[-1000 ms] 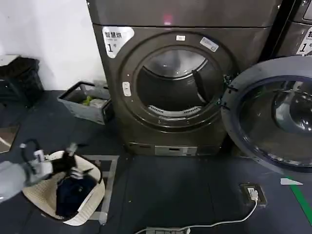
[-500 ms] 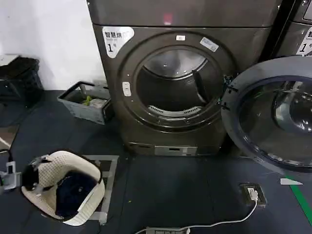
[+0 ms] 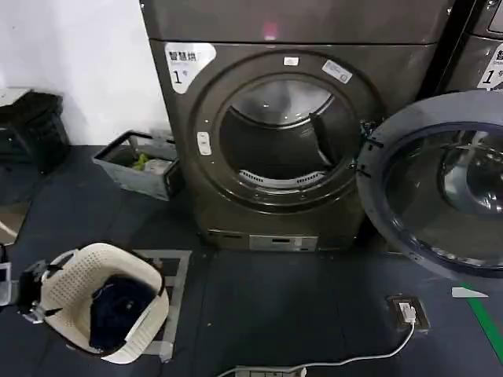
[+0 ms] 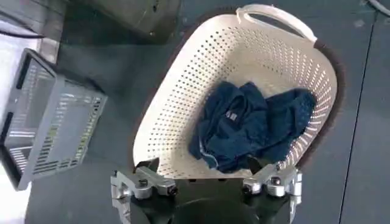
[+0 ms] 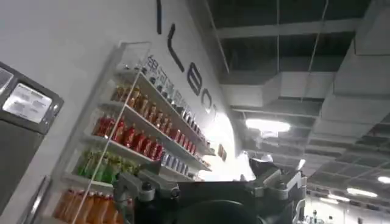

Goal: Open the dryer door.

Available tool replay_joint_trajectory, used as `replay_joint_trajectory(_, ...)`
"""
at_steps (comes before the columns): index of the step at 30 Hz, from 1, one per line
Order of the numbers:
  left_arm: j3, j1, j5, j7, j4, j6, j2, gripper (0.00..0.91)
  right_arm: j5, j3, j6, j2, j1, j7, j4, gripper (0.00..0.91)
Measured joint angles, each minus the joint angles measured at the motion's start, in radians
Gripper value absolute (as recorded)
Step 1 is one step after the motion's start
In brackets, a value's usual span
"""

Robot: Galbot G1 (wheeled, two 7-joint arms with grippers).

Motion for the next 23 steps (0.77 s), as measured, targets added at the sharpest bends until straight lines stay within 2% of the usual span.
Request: replay_joint_trajectory(23,-0.008,-0.003,-0.002,0.012,0.011,-0.015,0.009,0.907,-0.003,0.009,0.006,0.011,-0.001,0.000,0.008,0.907)
